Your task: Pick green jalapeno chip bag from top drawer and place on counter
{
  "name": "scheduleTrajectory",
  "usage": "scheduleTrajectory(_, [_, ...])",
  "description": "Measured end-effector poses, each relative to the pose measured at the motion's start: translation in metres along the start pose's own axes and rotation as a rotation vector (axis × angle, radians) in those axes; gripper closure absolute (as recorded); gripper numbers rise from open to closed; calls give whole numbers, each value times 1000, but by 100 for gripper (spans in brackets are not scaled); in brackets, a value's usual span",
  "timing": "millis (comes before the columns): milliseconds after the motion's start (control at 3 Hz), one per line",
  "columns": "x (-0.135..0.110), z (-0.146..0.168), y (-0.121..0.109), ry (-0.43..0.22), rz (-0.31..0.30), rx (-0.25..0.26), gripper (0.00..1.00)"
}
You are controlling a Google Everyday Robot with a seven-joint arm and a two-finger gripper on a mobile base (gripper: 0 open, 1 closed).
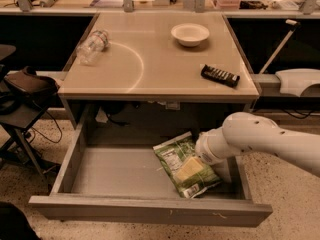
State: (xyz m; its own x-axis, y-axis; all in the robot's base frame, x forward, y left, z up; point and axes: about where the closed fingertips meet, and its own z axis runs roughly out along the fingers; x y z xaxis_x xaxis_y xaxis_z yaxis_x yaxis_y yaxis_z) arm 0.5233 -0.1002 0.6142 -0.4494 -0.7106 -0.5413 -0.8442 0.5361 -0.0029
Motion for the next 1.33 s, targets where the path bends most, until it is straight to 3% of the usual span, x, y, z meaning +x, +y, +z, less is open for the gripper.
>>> scheduleTrajectory(333, [0,1,-3,-6,23,12,0])
scheduleTrajectory(667, [6,13,14,21,-14,-30,0])
scheduleTrajectory(1000, [6,13,14,21,-14,-30,0])
scheduleTrajectory(1333, [6,13,14,21,-14,-30,19])
